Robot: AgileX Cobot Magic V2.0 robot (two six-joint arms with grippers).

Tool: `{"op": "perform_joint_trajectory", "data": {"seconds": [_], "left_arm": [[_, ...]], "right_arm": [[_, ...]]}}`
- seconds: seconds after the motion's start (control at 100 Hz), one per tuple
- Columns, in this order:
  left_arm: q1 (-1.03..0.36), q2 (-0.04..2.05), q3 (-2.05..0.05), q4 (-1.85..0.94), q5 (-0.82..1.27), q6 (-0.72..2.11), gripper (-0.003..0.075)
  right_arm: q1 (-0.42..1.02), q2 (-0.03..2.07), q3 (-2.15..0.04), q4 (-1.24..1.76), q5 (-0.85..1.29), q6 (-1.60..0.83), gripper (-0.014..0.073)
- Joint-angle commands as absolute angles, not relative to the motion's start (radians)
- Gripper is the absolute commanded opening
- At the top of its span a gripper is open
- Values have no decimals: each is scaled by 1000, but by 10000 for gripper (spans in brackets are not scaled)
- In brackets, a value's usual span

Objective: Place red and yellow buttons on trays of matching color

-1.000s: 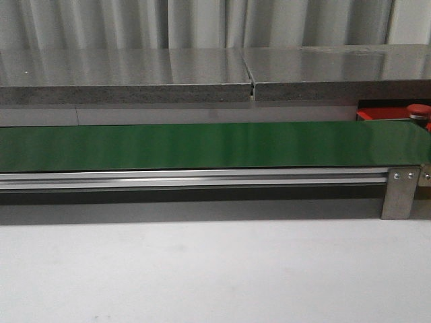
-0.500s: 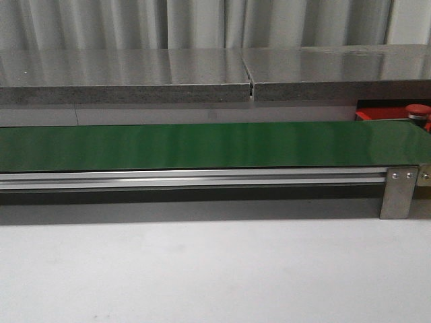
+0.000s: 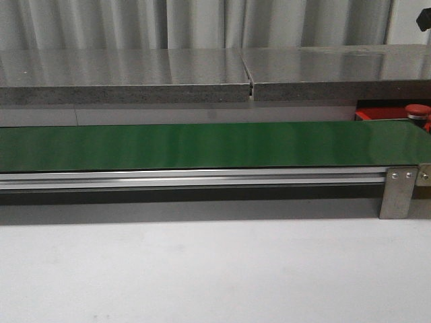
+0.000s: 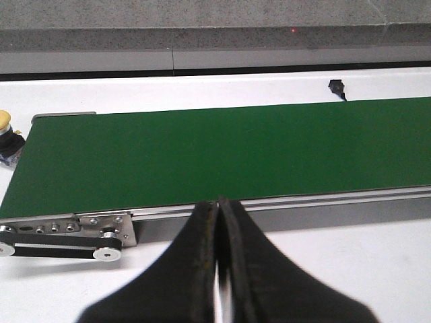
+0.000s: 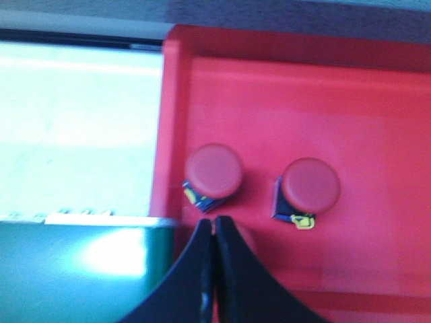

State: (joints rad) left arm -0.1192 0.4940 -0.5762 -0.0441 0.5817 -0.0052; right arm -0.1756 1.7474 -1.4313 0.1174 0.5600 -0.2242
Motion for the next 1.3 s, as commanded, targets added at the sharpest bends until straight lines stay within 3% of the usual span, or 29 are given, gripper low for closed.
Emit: {"op": "perform_joint_trajectory", "data": {"seconds": [0.0, 0.41, 1.29], "left_arm": [[-127, 498, -603, -53, 508, -15, -19], [-127, 498, -603, -53, 508, -15, -19], [-127, 498, -603, -53, 508, -15, -19]], "right_arm": [[-150, 1639, -1410, 100, 504, -237, -68], [-35, 1344, -1139, 103, 433, -237, -68], [-32, 593, -618, 153, 349, -237, -68]]}}
